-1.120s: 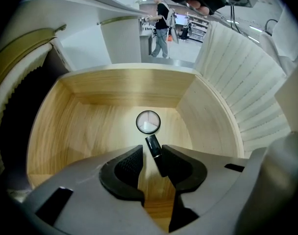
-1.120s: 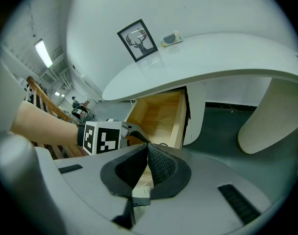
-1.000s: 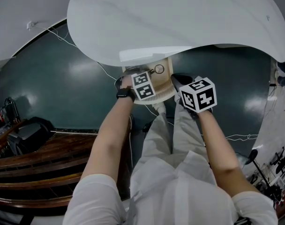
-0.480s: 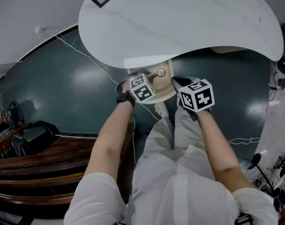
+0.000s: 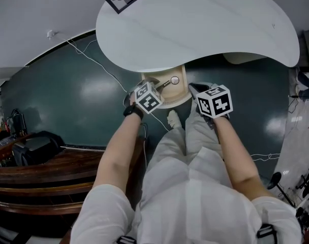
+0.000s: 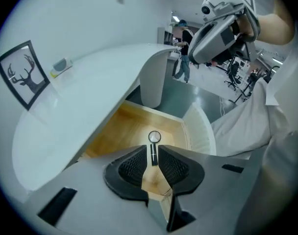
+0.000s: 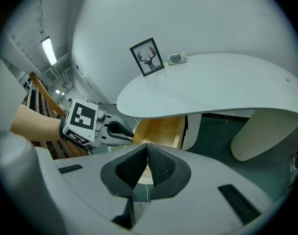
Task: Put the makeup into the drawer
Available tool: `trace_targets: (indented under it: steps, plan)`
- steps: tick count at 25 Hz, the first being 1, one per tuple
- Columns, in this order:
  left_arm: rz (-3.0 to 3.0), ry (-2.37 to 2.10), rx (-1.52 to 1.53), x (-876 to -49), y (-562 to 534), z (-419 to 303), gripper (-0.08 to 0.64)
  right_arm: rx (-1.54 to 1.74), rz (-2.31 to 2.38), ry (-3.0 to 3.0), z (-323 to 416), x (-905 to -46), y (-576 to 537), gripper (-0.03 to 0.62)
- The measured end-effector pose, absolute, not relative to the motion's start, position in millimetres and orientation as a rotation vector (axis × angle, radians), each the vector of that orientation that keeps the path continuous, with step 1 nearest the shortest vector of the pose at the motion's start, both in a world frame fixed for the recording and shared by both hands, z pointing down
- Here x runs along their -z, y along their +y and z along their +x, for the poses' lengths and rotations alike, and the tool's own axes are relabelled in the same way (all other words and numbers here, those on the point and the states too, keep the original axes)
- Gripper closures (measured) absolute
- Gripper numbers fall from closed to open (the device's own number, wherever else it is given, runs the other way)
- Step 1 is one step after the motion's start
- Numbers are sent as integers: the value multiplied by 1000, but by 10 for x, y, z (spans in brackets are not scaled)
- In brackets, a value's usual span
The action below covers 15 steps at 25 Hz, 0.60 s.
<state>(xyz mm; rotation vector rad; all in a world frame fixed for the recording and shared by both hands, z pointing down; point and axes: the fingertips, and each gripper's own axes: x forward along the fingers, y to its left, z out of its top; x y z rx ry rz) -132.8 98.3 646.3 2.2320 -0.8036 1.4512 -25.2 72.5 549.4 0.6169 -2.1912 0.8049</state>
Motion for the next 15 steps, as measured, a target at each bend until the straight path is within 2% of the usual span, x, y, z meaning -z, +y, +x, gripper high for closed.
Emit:
trace_targets:
  steps: [9, 15]
  plan:
    - [2212, -1119, -1204, -5610, 908, -1601, 508, -778, 631, -2279, -196, -5037, 670, 581]
    - [2206, -1389, -915, -4894, 849, -1800, 526, -739, 670, -2368, -141, -4670, 633, 581]
